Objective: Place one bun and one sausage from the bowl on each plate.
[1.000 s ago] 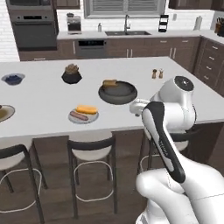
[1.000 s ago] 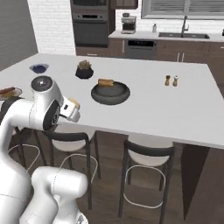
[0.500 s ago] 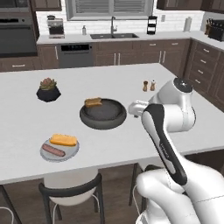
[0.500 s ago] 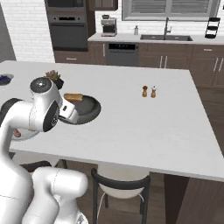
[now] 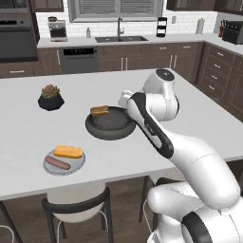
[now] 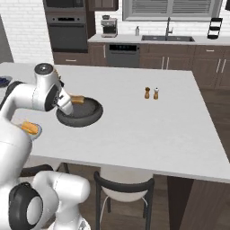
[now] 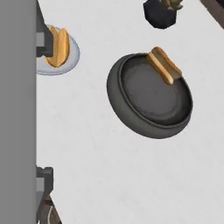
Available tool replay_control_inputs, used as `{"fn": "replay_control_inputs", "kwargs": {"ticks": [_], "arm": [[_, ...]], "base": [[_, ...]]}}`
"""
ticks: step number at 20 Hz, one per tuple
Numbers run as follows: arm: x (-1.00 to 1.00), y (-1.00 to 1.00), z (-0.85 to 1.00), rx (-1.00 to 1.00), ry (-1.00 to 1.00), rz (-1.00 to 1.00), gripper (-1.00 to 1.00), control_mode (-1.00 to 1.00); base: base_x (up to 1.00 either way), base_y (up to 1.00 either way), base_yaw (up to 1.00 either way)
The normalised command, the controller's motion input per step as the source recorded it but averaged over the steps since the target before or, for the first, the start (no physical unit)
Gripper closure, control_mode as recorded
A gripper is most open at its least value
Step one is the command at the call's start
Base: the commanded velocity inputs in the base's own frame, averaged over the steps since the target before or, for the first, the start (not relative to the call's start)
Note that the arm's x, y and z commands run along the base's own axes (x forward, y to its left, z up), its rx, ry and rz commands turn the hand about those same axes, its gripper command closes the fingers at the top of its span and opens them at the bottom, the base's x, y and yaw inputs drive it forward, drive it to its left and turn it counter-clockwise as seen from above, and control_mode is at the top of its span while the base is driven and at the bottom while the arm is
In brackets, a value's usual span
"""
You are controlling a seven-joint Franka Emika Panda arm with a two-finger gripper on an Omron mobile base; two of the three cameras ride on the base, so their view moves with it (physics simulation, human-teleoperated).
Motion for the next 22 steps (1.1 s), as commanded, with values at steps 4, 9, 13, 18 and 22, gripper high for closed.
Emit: {"fn": "replay_control_inputs", "kwargs": {"ticks": [4,9,13,18,22], "arm": [[1.00,0.36,0.02,0.34,0.29,-0.11,-1.00,-1.00],[1.00,0.37,-0.36,0.20,0.22,-0.12,-1.00,-1.00],[1.00,0.34,-0.76,0.04,0.26,-0.16,-1.00,-1.00],[0.98,0.25,-0.44,0.00,0.11,-0.16,-1.00,-1.00],[0.92,0.14,-0.26,0.00,0.00,-0.13,-1.00,-1.00]], "base": [[0.00,0.00,0.00],[0.00,0.00,0.00],[0.00,0.00,0.00],[0.00,0.00,0.00],[0.00,0.00,0.00]]}}
